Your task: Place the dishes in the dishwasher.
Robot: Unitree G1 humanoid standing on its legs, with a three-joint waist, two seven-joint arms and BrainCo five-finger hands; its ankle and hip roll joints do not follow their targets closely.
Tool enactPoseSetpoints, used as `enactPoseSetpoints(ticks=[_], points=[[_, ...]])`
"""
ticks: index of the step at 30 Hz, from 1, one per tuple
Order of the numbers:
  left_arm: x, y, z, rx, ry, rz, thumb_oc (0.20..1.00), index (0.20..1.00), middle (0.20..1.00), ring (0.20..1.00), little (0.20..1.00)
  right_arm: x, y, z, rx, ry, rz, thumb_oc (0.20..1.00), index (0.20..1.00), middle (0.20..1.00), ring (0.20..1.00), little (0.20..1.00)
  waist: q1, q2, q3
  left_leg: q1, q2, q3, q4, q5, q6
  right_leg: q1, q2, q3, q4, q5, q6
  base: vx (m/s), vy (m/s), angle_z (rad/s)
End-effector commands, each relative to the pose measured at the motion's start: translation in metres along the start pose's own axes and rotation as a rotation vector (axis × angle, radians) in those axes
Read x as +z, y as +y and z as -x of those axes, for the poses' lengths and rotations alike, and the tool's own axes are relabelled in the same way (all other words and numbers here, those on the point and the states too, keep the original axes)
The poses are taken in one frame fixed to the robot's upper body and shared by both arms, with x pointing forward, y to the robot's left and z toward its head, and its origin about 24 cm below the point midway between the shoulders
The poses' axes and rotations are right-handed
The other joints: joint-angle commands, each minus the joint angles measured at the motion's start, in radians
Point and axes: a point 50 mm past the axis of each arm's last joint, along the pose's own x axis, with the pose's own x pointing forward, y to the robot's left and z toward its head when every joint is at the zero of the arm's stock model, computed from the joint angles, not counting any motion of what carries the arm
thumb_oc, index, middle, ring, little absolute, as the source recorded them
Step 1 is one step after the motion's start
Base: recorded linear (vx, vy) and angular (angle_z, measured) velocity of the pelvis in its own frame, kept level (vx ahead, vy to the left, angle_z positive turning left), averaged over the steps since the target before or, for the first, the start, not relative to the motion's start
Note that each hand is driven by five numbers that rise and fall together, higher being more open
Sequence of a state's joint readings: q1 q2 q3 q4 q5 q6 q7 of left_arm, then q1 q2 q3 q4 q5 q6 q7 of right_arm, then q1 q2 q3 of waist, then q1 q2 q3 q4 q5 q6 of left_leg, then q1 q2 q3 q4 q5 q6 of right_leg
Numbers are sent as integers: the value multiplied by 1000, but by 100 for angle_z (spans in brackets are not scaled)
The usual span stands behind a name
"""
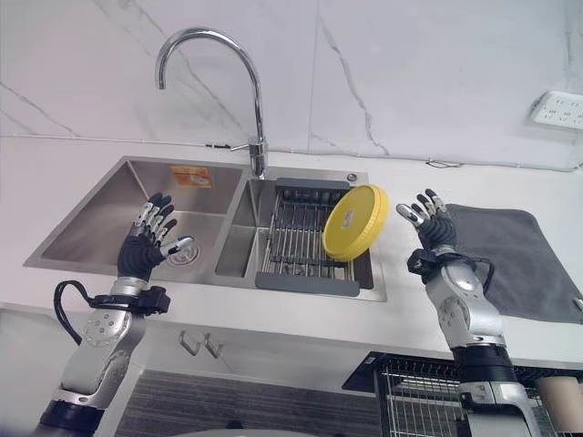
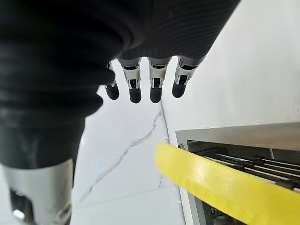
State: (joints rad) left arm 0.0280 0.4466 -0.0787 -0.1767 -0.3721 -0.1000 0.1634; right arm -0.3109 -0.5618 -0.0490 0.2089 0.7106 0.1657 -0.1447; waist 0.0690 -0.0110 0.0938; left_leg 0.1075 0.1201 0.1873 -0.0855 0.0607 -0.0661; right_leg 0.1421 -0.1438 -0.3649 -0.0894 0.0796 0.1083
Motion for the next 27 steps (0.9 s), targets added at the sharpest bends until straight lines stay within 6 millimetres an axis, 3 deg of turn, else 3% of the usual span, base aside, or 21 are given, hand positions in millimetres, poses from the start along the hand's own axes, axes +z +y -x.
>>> enactPoseSetpoints(ticks=[1, 27], points=[[22, 1, -15, -24, -120, -47, 1000, 1000, 1000, 1000, 1000, 38, -2, -14, -4, -113, -10, 1000, 1000, 1000, 1000, 1000, 32, -28, -21, 33, 48, -28, -2, -55, -30, 39, -37, 17, 2, -43, 20, 22, 3, 6], [22, -2, -18, -49, -102, -45, 1000, 1000, 1000, 1000, 1000, 28, -13, -31, -18, 48, -65, 1000, 1000, 1000, 1000, 1000, 51, -25, -15, 44, 39, -37, -2, -55, -32, 58, -36, 2, 2, -47, 16, 4, 0, 1]])
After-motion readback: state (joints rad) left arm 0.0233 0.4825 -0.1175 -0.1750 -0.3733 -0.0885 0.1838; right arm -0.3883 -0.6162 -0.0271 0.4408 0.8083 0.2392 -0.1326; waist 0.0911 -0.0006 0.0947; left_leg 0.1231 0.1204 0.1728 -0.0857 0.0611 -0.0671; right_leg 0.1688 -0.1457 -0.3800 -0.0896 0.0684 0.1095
